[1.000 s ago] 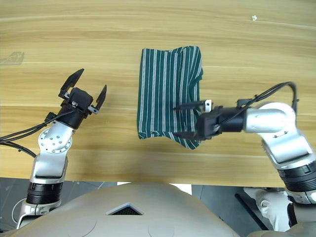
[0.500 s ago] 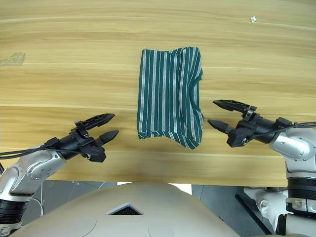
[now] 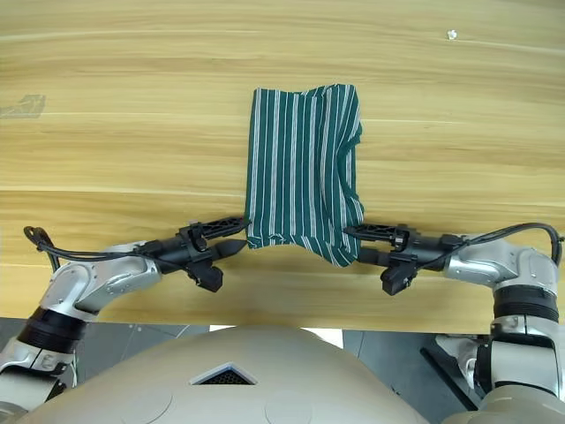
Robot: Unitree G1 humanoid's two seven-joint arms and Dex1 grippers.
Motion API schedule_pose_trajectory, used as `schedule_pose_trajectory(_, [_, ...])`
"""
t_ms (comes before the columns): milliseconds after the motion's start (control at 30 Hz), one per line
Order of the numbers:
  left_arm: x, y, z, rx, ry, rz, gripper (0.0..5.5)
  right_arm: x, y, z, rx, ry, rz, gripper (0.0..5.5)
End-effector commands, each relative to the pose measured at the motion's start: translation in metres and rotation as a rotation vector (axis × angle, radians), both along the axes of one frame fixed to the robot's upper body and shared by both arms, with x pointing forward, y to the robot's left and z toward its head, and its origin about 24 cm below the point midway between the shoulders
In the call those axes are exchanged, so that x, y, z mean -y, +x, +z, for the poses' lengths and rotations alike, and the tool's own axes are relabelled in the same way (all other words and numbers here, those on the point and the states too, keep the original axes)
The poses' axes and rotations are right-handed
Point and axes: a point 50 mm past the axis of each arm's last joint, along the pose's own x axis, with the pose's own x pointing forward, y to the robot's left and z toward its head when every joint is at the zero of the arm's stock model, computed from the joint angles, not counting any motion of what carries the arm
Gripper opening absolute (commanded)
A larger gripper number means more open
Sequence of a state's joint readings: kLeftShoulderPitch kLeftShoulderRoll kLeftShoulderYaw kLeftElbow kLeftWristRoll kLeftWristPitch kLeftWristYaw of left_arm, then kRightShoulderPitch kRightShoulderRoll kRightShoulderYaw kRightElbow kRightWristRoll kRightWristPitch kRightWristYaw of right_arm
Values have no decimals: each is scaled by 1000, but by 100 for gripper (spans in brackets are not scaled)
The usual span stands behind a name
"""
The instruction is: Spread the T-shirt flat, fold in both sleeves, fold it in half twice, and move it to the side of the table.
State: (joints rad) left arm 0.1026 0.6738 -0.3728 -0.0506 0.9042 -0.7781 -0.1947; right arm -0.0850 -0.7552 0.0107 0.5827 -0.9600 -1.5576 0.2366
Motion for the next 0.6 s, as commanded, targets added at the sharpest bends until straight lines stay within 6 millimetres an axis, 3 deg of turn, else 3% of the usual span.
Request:
schedule_pose_trajectory(33, [-3,1,-16,-45,53,11,353,-7,13,-4,8,-37,7,327])
schedule_pose_trajectory(400, [7,-19,-40,-123,90,-90,353,-10,30,-16,23,-76,7,327])
schedule_pose_trajectory(500, [7,-21,-42,-138,92,-95,304,-10,30,-20,19,-78,6,327])
schedule_pose_trajectory(600, [8,-20,-40,-132,83,-91,250,-10,29,-22,16,-76,8,272])
